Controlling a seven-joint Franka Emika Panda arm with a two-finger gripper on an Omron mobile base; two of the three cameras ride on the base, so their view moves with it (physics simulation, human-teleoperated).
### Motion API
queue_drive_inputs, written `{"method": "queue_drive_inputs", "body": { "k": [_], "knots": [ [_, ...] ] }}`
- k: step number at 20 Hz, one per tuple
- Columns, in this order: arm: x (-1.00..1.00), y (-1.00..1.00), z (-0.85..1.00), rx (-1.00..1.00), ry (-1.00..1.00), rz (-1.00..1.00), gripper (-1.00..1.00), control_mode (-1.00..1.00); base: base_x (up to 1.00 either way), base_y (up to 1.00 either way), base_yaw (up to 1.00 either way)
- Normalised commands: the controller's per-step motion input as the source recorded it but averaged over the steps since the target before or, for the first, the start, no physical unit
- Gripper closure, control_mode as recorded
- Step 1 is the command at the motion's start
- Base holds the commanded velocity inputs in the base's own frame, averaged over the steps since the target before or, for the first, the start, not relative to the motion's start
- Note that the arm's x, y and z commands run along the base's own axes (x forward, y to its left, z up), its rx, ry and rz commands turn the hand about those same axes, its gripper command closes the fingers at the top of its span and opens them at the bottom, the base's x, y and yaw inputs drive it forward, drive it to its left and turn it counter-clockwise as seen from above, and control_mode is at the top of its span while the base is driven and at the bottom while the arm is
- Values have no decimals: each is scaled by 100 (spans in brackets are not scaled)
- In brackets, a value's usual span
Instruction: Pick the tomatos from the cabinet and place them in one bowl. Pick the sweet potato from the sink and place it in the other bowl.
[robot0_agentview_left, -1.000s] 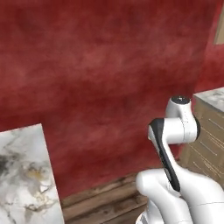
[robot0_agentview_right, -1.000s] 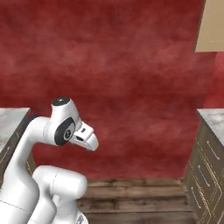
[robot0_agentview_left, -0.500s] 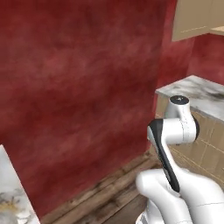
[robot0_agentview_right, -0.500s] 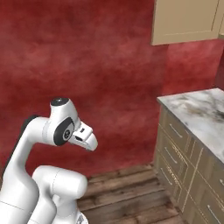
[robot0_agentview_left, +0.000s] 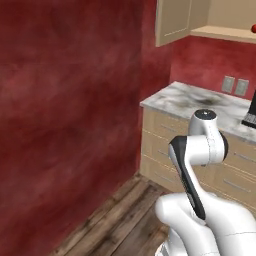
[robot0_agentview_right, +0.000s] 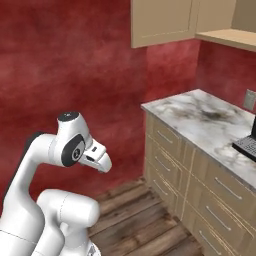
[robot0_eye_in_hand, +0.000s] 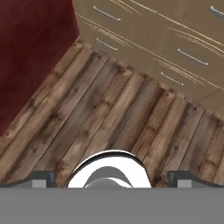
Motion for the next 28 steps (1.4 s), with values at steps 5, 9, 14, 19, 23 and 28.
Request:
{"method": "queue_drive_inputs", "body": {
  "k": [5,9,14,19,23,28],
  "knots": [
    [0,0,0,0,0,0,-100,100,21,5,-41],
    [0,0,0,0,0,0,-100,100,30,1,-36],
    [0,0,0,0,0,0,-100,100,49,10,-33],
    [0,0,0,0,0,0,-100,100,42,25,-39],
    [0,0,0,0,0,0,-100,100,36,22,-40],
    [0,0,0,0,0,0,-100,100,47,32,-34]
  ]
}}
